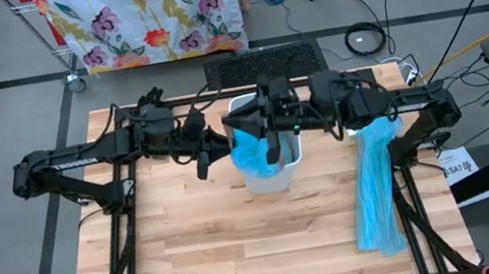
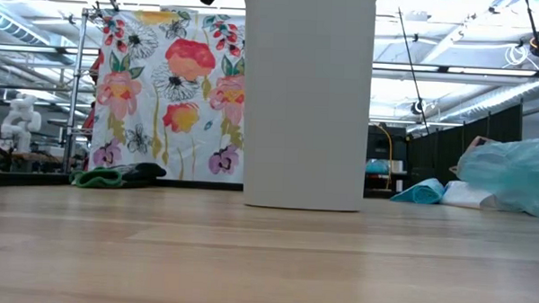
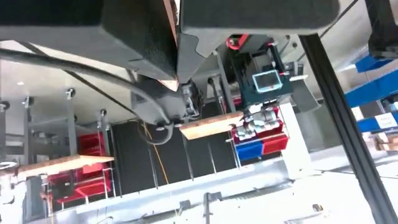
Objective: Place trash/remove bag and relplace
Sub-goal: Close the trash bag
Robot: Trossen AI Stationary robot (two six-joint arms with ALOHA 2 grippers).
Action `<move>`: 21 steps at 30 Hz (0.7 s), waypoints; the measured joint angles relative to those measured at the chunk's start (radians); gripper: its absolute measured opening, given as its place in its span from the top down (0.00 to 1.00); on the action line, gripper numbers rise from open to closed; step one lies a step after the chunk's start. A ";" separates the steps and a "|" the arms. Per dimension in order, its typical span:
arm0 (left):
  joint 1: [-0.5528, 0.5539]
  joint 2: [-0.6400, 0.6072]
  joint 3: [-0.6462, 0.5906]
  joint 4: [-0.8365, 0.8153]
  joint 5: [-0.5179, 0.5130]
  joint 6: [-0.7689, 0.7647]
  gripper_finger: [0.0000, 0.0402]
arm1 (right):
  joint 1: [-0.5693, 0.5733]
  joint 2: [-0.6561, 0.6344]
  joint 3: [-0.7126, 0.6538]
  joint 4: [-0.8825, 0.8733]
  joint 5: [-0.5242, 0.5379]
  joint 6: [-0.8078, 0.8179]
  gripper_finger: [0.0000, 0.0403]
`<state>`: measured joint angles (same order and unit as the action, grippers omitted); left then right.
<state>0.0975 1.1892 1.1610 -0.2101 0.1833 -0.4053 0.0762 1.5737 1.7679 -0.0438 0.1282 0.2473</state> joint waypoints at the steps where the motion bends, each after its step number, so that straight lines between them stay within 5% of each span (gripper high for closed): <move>1: 0.000 0.000 0.000 0.004 0.000 0.000 0.76 | 0.000 -0.005 0.000 -0.003 0.002 -0.001 1.00; 21: 0.001 -0.003 -0.002 -0.002 0.026 0.050 0.76 | 0.096 -0.181 0.000 -0.693 0.001 0.469 1.00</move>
<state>0.0986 1.1866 1.1595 -0.2123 0.2092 -0.3548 0.1723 1.3922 1.7679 -0.7373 0.1291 0.7160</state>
